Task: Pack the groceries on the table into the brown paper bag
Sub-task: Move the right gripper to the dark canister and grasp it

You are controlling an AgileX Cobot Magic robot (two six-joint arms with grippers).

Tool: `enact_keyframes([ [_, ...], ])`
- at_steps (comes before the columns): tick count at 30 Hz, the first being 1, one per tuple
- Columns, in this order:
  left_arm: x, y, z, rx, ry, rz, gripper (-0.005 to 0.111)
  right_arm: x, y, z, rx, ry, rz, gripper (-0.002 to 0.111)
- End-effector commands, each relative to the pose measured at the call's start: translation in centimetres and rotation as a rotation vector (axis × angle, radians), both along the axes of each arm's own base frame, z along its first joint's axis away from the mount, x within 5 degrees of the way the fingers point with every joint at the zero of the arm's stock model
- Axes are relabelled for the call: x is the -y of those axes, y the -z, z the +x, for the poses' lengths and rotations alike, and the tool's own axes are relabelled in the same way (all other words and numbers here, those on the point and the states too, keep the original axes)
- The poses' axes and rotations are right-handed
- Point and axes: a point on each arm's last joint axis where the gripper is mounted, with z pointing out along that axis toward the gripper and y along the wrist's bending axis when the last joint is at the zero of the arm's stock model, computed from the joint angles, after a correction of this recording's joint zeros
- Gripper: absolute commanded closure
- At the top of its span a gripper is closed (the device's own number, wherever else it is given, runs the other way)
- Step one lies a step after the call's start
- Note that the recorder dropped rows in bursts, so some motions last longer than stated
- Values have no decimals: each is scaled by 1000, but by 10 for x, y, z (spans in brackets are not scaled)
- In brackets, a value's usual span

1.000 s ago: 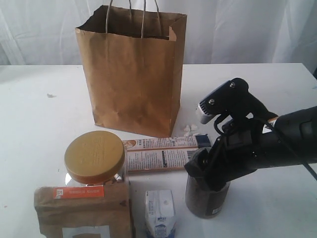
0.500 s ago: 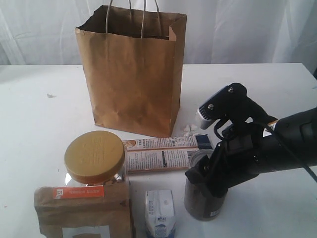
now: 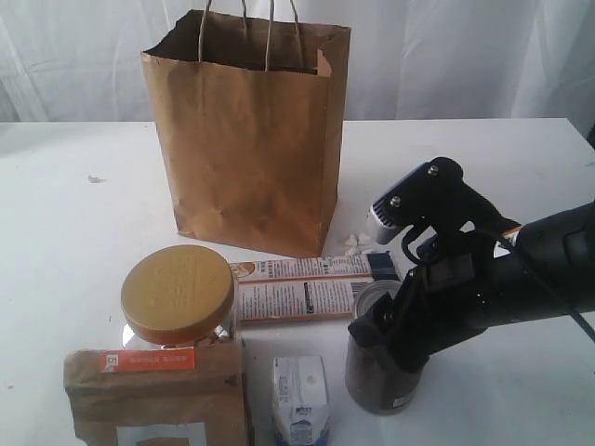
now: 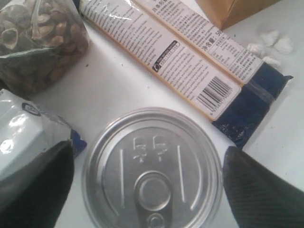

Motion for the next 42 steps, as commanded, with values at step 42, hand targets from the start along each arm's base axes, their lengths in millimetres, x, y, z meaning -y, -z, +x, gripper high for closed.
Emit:
enact_keyframes([
  [42, 0, 0, 0, 2, 2, -6, 107, -10, 27, 15, -163, 46, -58, 24],
])
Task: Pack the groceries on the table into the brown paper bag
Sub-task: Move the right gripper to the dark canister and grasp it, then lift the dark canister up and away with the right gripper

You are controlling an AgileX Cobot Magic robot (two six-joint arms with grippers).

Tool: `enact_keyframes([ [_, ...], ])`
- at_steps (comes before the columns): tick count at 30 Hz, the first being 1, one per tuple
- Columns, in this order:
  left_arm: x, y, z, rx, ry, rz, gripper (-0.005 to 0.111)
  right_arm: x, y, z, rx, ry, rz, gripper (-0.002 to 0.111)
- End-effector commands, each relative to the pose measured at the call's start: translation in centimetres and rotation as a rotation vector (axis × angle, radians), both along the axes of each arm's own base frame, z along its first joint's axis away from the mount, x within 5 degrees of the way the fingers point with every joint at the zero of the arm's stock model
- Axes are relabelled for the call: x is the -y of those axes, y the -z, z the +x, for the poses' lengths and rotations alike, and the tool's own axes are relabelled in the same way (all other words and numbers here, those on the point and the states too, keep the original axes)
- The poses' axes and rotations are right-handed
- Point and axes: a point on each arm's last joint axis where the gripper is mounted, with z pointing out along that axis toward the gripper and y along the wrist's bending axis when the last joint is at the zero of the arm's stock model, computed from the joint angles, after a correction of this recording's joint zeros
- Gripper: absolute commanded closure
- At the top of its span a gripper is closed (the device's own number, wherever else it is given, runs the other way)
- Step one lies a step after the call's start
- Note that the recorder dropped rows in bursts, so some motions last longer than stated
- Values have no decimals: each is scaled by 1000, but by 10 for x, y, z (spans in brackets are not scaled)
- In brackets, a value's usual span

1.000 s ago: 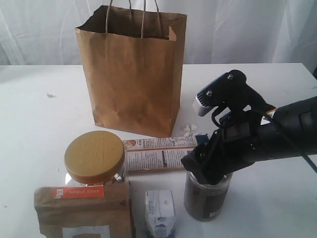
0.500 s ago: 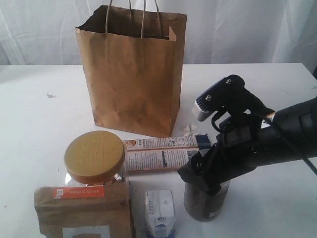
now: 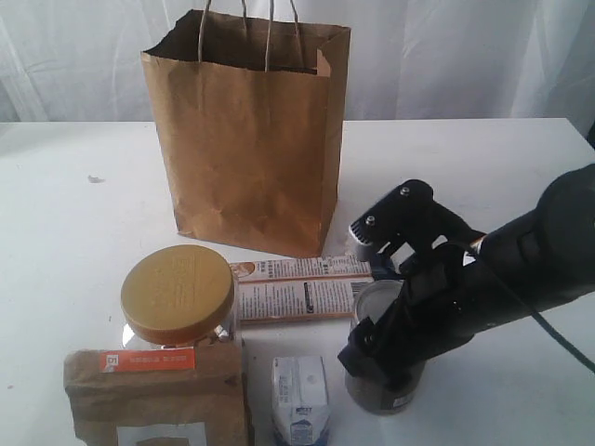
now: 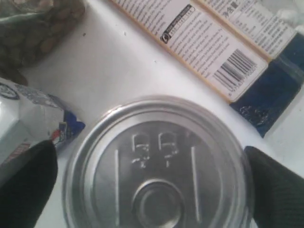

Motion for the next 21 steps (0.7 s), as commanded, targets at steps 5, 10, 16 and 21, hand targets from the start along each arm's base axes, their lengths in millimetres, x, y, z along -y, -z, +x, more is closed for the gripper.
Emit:
enact_keyframes([
  [5, 0, 0, 0, 2, 2, -6, 107, -1, -3, 1, -53, 101, 37, 77],
  [10, 0, 0, 0, 2, 2, -6, 107, -4, -83, 7, 143, 52, 130, 89],
  [16, 0, 0, 0, 2, 2, -6, 107, -3, -123, -1, 95, 145, 232, 89],
  [21, 0, 0, 0, 2, 2, -6, 107, 5, -120, -26, -108, 103, 151, 89],
])
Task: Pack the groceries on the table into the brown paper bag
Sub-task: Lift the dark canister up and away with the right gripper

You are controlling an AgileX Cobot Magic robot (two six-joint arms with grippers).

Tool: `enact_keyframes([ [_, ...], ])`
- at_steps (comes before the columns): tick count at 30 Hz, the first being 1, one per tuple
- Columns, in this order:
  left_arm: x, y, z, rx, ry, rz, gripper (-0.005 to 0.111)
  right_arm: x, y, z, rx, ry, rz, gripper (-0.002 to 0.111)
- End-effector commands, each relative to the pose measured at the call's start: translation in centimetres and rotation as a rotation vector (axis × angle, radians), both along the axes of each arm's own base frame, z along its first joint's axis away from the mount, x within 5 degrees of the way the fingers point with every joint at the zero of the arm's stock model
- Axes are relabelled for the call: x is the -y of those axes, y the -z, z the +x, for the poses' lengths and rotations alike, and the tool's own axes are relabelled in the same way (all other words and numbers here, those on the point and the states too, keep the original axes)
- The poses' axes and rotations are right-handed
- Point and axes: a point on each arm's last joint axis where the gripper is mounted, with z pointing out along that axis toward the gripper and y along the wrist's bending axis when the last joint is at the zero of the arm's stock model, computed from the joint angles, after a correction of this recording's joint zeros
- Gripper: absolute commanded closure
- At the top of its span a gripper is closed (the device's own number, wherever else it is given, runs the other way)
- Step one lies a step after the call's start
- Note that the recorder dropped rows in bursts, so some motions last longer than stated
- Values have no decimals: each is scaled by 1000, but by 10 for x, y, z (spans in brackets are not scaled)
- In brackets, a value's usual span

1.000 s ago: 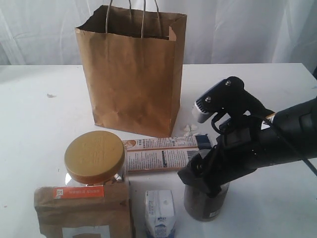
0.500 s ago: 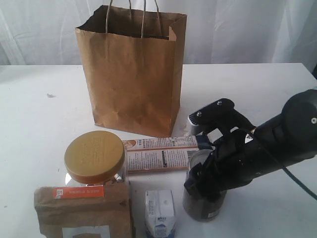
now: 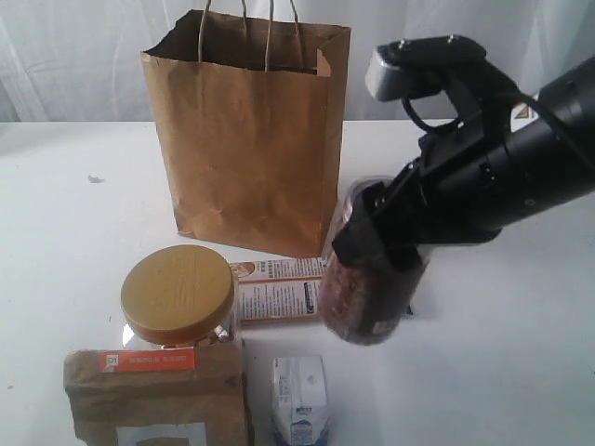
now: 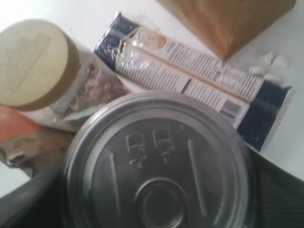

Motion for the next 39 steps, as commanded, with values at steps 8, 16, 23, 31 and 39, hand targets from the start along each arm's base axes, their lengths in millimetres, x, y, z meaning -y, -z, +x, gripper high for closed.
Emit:
enact_keyframes([
  [8, 0, 0, 0, 2, 2, -6, 107, 18, -56, -46, -14, 46, 186, 89],
  [16, 0, 0, 0, 2, 2, -6, 107, 11, -56, -20, 135, 112, 230, 89],
  [23, 0, 0, 0, 2, 2, -6, 107, -2, -49, 11, 212, 180, 289, 89],
  [31, 0, 0, 0, 2, 2, -6, 107, 1, -70, 19, 412, 249, 412, 89],
  [39, 0, 0, 0, 2, 2, -6, 107, 6, -87, 20, 544, 295, 498, 89],
])
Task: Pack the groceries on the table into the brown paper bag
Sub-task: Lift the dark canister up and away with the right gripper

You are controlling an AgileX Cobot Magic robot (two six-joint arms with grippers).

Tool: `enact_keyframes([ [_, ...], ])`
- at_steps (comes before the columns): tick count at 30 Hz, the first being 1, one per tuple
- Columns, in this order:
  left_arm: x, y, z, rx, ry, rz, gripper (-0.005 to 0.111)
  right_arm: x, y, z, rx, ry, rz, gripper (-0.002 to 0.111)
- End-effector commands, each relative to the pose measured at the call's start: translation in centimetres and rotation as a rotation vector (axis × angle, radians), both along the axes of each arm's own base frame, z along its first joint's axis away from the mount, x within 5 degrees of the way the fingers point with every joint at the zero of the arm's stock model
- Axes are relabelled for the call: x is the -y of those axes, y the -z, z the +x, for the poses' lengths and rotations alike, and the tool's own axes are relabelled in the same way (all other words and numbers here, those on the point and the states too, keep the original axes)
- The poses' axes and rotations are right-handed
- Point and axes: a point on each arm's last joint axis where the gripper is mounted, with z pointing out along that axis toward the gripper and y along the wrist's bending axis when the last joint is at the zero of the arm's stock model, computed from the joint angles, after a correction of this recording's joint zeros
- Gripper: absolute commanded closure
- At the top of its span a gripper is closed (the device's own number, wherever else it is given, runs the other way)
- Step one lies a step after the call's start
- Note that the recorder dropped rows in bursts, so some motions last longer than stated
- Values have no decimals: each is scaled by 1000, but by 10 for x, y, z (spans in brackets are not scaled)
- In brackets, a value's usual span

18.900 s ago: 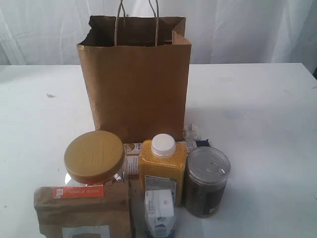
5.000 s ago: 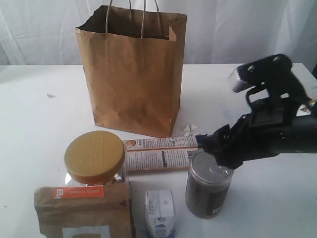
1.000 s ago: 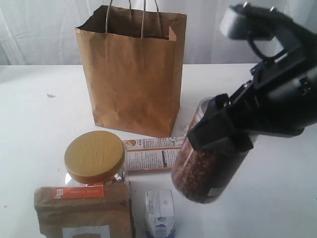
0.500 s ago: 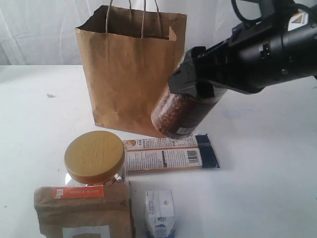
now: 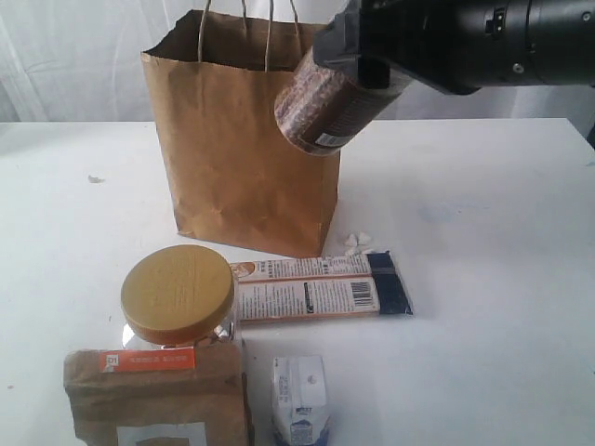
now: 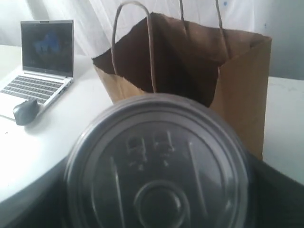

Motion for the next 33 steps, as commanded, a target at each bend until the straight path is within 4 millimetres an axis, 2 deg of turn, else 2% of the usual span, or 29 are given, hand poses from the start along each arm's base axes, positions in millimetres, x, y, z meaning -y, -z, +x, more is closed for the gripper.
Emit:
enact_keyframes([
  [1, 0, 0, 0, 2, 2, -6, 107, 9, -32, -2, 214, 81, 138, 89],
  [5, 0, 0, 0, 2, 2, -6, 107, 22, -62, -3, 479, 187, 260, 89],
  [8, 0, 0, 0, 2, 2, -6, 107, 25, -69, -3, 567, 227, 295, 89],
  [14, 0, 0, 0, 2, 2, -6, 107, 20, -61, 5, 509, 218, 296, 89],
  [19, 0, 0, 0, 2, 2, -6, 107, 12, -50, 3, 355, 136, 203, 89],
  [22, 0, 0, 0, 2, 2, -6, 107, 11, -54, 1, 341, 94, 135, 89],
  [26, 0, 0, 0, 2, 2, -6, 107, 25, -62, 9, 420, 154, 83, 89],
  [33, 0, 0, 0, 2, 2, -6, 107, 72, -70, 37, 446, 385, 152, 89],
])
